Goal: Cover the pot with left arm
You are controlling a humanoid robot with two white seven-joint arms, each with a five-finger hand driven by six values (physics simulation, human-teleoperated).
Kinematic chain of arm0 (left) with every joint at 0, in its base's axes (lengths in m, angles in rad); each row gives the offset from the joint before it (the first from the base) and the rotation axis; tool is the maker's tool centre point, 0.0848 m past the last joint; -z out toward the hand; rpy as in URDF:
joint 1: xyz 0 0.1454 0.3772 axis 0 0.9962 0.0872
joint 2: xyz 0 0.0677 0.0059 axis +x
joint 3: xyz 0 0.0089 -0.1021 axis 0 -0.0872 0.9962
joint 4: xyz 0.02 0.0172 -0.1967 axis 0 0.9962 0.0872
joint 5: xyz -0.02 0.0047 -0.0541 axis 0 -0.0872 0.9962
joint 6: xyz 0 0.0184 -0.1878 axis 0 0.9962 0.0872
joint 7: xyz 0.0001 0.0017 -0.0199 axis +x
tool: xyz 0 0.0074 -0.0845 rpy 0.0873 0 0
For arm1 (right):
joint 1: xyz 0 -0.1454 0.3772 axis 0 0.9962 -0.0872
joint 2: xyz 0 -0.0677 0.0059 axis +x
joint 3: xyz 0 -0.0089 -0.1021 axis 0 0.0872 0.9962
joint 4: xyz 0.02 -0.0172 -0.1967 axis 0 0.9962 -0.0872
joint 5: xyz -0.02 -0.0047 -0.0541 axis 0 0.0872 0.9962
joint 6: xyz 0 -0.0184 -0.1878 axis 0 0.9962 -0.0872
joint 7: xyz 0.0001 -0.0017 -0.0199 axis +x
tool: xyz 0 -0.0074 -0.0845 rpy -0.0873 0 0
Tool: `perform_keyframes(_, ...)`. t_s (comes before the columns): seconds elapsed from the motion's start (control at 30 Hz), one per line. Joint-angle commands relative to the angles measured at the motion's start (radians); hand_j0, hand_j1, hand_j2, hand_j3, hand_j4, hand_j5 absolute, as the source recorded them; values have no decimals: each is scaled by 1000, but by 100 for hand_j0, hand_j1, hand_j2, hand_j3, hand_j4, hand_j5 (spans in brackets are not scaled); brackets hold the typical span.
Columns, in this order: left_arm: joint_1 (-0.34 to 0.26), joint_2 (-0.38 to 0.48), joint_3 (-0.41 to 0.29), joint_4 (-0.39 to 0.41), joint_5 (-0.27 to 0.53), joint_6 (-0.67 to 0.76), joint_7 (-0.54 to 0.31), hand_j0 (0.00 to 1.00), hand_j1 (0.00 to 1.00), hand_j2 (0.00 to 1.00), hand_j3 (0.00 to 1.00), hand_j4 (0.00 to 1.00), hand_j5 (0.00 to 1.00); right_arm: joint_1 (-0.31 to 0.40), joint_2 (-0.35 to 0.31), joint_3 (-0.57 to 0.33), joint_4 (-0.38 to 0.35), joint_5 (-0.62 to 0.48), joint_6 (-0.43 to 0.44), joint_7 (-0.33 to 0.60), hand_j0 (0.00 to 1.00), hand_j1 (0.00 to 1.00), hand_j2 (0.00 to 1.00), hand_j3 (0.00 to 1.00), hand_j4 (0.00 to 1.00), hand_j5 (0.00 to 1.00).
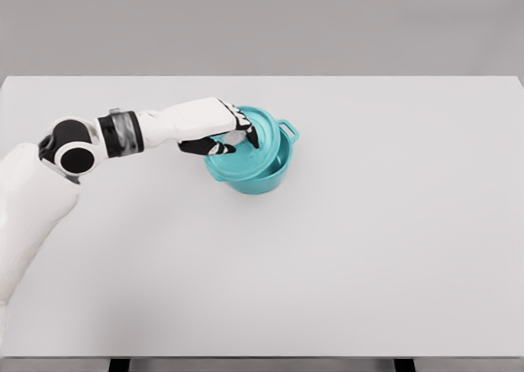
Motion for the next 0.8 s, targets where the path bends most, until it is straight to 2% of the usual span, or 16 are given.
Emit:
perform_keyframes(0.0, 0, -10, -1, 2, 7, 3, 1, 60, 60, 60, 60, 60, 60, 0, 0, 0, 0, -1, 0, 0, 100, 100, 100, 100, 100, 100)
perform_keyframes(0.23, -3, -18, -1, 6, 6, 3, 1, 63, 63, 63, 63, 63, 63, 0, 0, 0, 0, 0, 0, 0, 100, 100, 100, 100, 100, 100)
perform_keyframes(0.3, -11, -37, -1, 26, 6, 3, 1, 66, 66, 66, 66, 66, 66, 0, 0, 0, 0, 0, 0, 0, 100, 100, 100, 100, 100, 100)
perform_keyframes(0.77, -21, -50, -1, 35, 1, 3, 1, 69, 69, 69, 69, 69, 69, 0, 0, 0, 0, 0, 0, 0, 100, 100, 100, 100, 100, 100)
